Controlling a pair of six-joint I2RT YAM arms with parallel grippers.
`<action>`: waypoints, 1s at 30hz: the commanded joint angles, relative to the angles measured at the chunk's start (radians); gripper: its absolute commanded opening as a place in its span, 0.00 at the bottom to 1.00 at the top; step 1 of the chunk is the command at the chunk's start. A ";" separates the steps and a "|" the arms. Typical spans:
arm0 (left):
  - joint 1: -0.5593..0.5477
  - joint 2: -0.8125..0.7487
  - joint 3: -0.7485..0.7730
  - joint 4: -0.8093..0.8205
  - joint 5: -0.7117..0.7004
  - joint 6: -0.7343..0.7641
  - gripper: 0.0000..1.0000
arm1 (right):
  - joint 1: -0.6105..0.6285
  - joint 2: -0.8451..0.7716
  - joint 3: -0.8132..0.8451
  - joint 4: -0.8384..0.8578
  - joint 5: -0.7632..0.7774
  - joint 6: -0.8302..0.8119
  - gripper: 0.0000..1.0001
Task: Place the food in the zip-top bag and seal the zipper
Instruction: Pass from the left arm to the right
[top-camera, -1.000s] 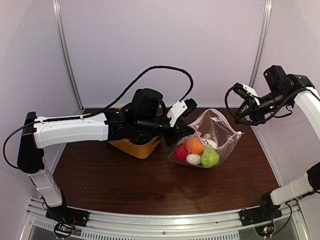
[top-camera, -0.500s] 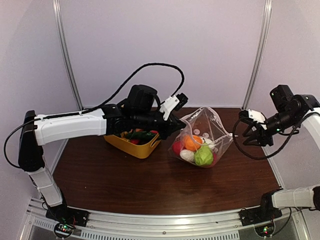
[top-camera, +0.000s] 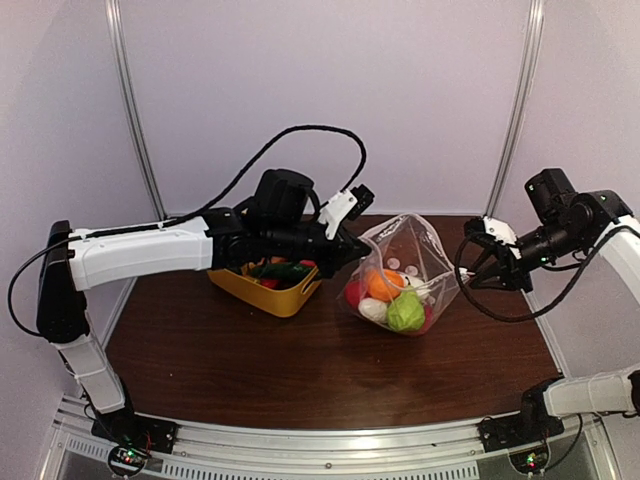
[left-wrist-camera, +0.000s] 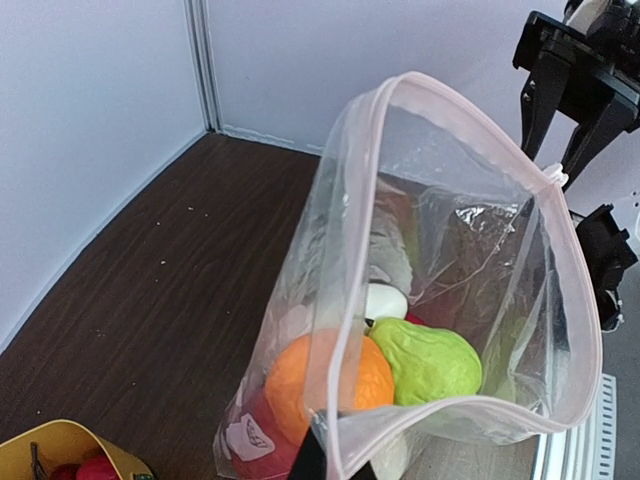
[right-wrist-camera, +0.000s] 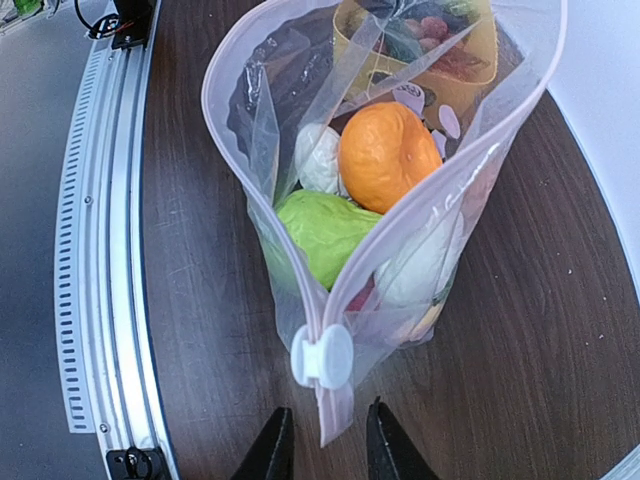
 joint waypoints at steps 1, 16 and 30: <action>0.014 -0.017 -0.005 0.012 -0.009 -0.020 0.00 | 0.053 0.004 -0.038 0.084 0.004 0.090 0.25; 0.024 -0.034 -0.003 -0.034 -0.022 -0.009 0.00 | 0.091 -0.033 0.012 0.144 0.057 0.191 0.00; 0.035 -0.245 -0.075 -0.245 0.065 0.123 0.20 | 0.112 0.083 0.211 0.054 0.108 0.162 0.00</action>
